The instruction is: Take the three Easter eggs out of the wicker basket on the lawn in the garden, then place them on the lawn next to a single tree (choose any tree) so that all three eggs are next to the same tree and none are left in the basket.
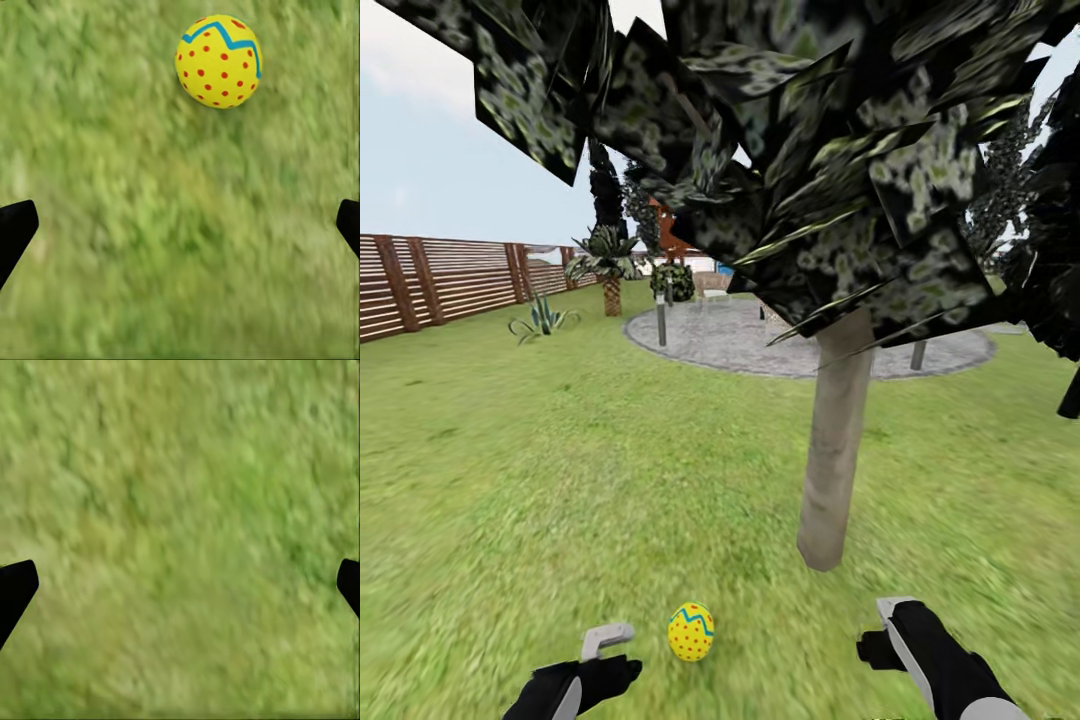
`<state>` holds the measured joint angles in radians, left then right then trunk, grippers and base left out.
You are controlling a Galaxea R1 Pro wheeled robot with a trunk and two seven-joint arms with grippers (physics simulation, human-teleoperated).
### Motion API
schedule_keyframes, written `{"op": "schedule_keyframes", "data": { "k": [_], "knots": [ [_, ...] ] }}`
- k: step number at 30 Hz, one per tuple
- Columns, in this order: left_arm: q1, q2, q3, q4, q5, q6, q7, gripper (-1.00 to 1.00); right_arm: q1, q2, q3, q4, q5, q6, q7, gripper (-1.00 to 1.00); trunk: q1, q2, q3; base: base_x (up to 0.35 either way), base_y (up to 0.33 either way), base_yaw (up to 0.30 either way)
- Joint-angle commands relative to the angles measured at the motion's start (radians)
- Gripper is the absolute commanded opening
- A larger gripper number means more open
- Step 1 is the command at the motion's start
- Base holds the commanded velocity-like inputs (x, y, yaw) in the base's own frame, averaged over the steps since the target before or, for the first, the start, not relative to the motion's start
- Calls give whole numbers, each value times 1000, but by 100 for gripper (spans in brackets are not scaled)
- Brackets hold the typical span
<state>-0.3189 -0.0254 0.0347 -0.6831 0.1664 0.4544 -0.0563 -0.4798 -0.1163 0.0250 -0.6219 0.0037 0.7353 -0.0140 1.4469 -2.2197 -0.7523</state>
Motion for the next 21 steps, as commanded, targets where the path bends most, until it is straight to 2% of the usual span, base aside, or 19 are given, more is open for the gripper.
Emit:
{"op": "schedule_keyframes", "data": {
  "k": [1, 10, 21],
  "knots": [
    [0, -1, 3, 1, 4, 7, -2, 100, 0, -1, 3, -1, 0, 4, -1, 100, -4, 7, 3, 0, -327, -206],
    [0, -8, 2, 9, 4, 6, -2, 100, 0, -6, 1, -1, -8, 2, -1, 100, -39, 70, 34, 0, -325, -87],
    [0, -11, 3, 11, 4, 6, -2, 100, 0, -9, -2, -1, -11, 6, 0, 100, -81, 147, 82, 0, -318, -202]
  ]
}}
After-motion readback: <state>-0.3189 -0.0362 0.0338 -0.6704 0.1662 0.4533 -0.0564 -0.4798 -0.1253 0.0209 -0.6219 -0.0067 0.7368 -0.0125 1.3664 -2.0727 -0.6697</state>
